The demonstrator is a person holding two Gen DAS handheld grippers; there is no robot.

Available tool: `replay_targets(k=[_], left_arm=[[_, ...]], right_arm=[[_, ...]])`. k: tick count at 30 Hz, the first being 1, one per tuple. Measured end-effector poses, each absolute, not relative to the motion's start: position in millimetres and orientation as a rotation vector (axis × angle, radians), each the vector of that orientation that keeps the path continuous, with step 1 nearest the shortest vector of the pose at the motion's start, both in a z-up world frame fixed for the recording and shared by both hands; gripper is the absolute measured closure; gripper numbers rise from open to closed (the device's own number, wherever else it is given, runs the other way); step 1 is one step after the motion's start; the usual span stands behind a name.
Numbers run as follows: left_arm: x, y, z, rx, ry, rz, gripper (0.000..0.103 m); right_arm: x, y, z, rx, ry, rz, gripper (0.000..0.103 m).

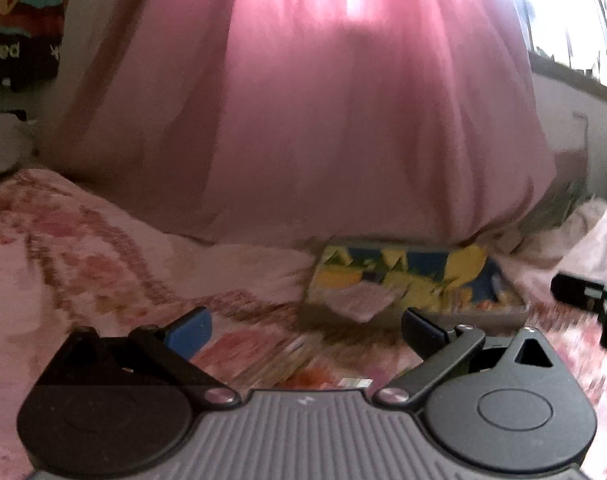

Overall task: Organize snacks
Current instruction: 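Lift both tools from the tray and move back over the snack pile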

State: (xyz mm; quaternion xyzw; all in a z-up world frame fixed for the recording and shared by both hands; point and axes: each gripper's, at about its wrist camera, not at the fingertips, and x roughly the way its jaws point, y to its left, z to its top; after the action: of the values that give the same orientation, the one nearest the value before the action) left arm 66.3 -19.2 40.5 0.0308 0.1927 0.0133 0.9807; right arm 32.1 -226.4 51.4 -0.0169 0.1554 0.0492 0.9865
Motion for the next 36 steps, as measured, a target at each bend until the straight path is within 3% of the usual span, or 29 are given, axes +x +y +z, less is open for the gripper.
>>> replay_targets(k=[14,36], left_arm=[[16,13,32,-0.022,0.500,0.184,0.000],[47,14,12,-0.005,0.692,0.176,0.000]], right_arm=[[7,-206,24,-0.016,0.535,0.132,0.001],[28,-197,4,-0.044,0.667,0.132,0.001]])
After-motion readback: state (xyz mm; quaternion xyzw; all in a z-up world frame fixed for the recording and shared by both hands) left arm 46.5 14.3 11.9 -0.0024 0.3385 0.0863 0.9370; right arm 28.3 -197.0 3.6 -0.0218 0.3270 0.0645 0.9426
